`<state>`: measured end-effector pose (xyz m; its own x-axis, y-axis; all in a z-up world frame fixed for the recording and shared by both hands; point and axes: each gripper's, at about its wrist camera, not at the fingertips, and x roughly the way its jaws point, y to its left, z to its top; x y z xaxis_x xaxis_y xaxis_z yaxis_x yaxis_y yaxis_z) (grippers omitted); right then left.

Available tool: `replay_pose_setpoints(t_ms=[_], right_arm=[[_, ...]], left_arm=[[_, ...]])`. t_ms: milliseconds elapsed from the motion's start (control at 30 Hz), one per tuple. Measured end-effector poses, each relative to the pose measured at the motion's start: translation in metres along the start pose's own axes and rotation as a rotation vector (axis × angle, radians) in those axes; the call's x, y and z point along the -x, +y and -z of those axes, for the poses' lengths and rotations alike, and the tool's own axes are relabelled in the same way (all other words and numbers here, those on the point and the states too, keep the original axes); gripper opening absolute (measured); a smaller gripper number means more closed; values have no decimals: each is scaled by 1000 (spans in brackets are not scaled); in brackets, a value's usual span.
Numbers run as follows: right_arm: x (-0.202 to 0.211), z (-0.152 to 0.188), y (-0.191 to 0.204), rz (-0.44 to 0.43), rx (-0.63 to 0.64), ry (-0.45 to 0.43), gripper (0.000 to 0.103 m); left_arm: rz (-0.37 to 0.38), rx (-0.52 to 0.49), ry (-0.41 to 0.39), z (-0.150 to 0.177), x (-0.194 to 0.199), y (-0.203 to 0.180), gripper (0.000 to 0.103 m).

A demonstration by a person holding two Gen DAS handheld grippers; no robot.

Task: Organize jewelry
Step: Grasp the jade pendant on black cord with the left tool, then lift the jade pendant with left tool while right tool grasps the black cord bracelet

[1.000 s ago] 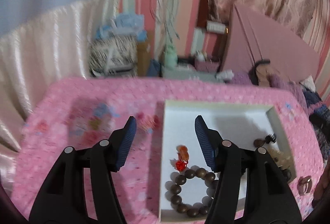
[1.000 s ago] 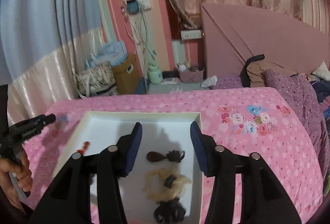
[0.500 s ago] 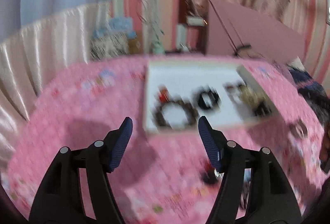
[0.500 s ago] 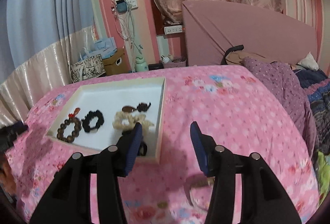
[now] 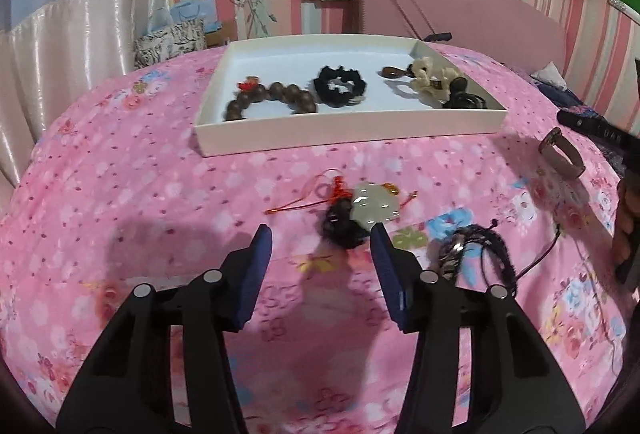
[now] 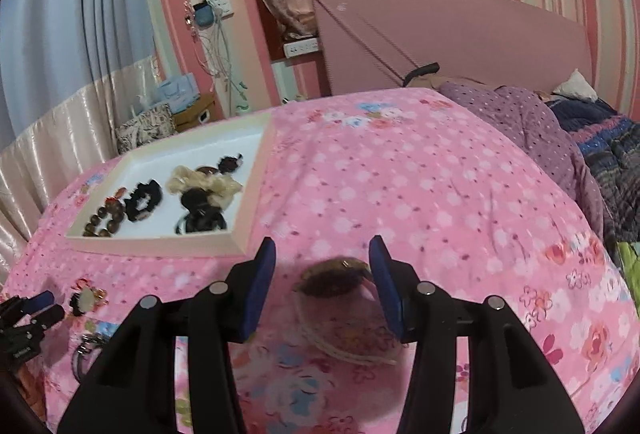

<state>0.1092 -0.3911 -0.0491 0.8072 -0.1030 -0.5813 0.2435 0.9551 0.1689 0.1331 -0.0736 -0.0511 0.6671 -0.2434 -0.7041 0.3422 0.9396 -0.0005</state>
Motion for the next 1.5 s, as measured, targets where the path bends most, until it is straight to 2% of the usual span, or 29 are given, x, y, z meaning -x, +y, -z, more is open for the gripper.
replay_pose_setpoints(t_ms=[67, 100, 133, 167, 233, 400, 700, 833, 967, 1100, 1167, 1433, 1500], right_arm=[[-4, 5, 0, 10, 7, 13, 49], [-5, 6, -2, 9, 5, 20, 49], [-3, 6, -3, 7, 1, 12, 49], [-2, 6, -4, 7, 3, 6, 49], [-4, 6, -6, 5, 1, 10, 49], [-5, 7, -10, -14, -14, 21, 49], [-7, 8, -16, -31, -35, 26, 50], [-7, 8, -8, -26, -11, 26, 50], [-4, 12, 7, -45, 26, 32, 50], [-2, 16, 18, -56, 50, 36, 50], [-1, 17, 20, -53, 52, 38, 50], [3, 20, 25, -53, 59, 47, 50], [3, 20, 26, -55, 56, 48, 50]], left_arm=[[-2, -12, 8, -2, -6, -7, 48], [3, -13, 24, -3, -12, -11, 44], [10, -11, 39, -4, -16, -13, 32], [9, -8, 52, -5, -21, -15, 26], [28, 22, 59, -7, -26, -13, 22], [66, 64, 36, -6, -24, -6, 19], [-4, 63, -8, -6, -7, 13, 17], [-3, 73, -11, -3, -1, 24, 16], [31, 76, -23, 0, 9, 32, 16], [27, 54, 0, 7, 8, 35, 16], [23, 36, 10, 11, 9, 33, 0], [44, 40, 33, 19, 10, 39, 0], [53, 32, 37, 18, 9, 37, 11]])
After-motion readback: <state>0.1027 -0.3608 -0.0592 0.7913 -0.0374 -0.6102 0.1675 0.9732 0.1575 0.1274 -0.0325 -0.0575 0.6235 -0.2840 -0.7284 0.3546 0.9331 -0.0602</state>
